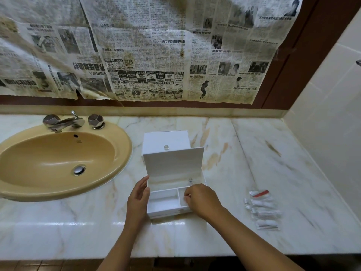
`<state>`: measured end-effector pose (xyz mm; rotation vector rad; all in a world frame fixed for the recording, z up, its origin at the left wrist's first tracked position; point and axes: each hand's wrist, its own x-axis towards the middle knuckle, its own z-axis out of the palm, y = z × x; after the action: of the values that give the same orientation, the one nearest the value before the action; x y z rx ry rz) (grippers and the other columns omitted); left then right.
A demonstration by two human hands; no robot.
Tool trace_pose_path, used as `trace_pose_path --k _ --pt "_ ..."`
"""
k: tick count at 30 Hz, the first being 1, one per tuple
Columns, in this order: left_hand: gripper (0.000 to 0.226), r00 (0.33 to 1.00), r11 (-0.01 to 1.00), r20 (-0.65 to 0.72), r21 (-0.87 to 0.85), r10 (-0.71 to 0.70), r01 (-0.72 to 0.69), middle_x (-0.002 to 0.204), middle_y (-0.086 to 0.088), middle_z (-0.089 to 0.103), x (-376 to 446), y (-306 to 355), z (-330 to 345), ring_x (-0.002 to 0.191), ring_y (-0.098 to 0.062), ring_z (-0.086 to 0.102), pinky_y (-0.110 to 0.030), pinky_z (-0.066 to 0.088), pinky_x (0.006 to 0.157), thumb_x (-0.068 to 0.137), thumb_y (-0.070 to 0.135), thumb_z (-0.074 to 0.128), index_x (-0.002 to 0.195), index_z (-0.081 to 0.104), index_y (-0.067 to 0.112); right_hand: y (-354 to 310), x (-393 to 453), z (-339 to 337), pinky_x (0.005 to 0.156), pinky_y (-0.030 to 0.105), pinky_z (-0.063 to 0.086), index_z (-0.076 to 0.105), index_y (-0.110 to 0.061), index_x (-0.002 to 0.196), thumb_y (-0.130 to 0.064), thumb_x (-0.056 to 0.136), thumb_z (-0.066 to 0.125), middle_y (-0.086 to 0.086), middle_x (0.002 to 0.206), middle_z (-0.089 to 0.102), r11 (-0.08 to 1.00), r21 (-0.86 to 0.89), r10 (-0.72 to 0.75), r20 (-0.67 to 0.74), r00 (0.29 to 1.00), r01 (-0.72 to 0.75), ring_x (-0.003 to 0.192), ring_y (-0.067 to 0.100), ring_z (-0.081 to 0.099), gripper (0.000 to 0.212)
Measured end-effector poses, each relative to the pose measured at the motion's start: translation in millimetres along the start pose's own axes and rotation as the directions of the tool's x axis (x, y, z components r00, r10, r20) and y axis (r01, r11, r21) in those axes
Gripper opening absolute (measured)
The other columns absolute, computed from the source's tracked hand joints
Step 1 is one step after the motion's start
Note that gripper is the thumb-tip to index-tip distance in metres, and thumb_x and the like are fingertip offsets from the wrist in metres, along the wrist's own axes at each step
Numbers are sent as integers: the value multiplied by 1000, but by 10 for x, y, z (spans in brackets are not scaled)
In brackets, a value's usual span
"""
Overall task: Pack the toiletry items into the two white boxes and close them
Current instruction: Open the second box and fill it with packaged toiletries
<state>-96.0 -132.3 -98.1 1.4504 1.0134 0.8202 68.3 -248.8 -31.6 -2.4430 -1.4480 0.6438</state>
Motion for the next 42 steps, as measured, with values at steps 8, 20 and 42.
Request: trace_pose_path --k 8,20,42 --pt "32 1000 1000 8 23 -8 8 123 11 59 -11 13 2 102 17 55 0 44 75 99 13 49 129 57 23 132 -47 -130 67 21 45 70 -17 94 -25 94 50 -2 90 67 997 75 -9 -302 953 33 79 14 60 22" --pt "32 1000 1000 5 12 -1 1 126 8 60 -17 21 2 109 4 57 -7 43 86 99 11 49 128 58 23 1195 -1 54 85 47 45 71 -9 107 -27 85 69 13 106 69 950 41 264 -634 727 -309 101 36 60 29" --pt "33 1000 1000 0 -6 -15 15 129 5 59 -38 41 23 112 -3 56 -11 44 87 100 11 47 130 57 20 1413 -139 450 111 56 11 57 -19 128 -44 93 50 12 146 40 813 180 562 -492 665 -554 141 30 22 43"
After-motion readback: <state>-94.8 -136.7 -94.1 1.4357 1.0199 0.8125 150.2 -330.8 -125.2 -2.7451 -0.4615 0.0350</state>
